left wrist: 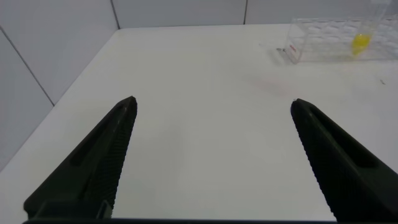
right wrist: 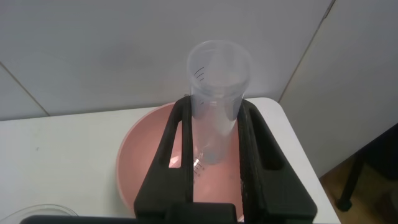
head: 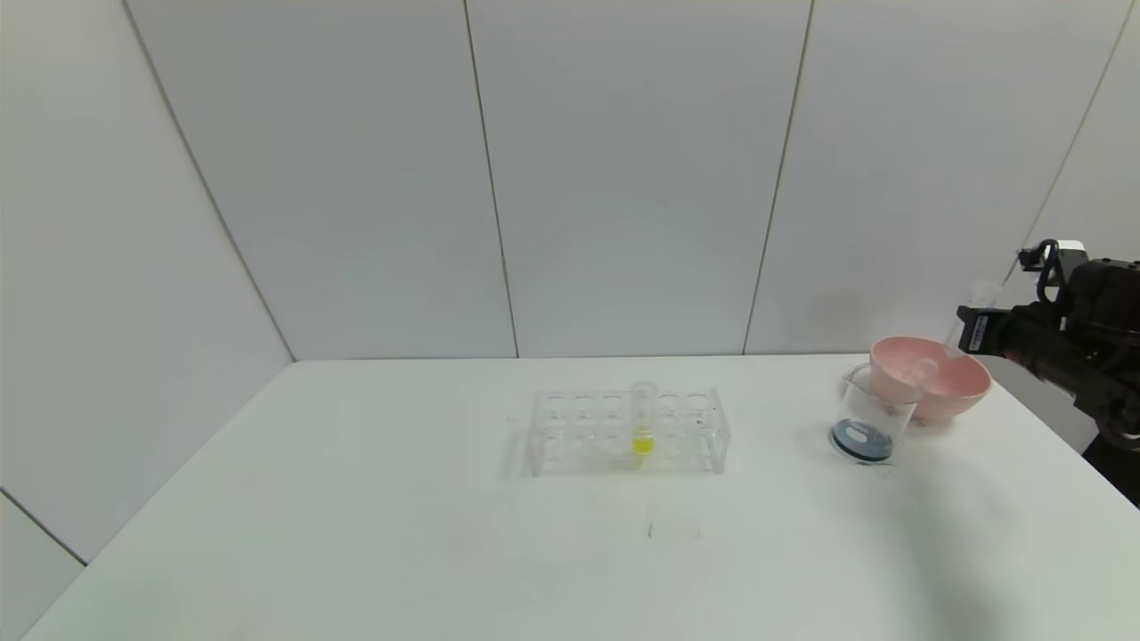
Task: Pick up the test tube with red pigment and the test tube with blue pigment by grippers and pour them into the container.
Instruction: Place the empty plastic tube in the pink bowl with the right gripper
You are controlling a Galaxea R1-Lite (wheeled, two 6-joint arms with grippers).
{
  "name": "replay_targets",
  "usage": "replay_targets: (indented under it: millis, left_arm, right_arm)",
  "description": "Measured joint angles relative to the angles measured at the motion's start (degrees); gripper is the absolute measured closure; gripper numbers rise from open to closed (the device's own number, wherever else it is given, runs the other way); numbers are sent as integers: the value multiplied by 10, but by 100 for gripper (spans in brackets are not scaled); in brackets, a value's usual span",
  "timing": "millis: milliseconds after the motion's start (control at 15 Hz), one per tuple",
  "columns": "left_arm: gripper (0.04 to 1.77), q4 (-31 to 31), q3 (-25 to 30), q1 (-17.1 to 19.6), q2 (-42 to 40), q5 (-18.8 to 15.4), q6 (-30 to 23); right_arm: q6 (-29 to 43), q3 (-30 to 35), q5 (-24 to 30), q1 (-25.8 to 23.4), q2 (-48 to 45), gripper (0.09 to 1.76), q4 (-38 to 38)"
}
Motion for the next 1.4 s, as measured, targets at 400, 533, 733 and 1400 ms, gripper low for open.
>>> replay_targets:
  millis: [400,533,733,1400]
  left_arm:
    - [5,0,0,0,0,0,0]
    - [5,0,0,0,0,0,0]
    - [5,0,0,0,0,0,0]
    - [5,0,0,0,0,0,0]
  right_arm:
    - [14,-7,-2,11,21,136,0]
    - [14,-12,-17,14,25,119,-1]
    - [16,-16,-19,17,28,86,-1]
    - [32,74,-13,83,-71,34,1]
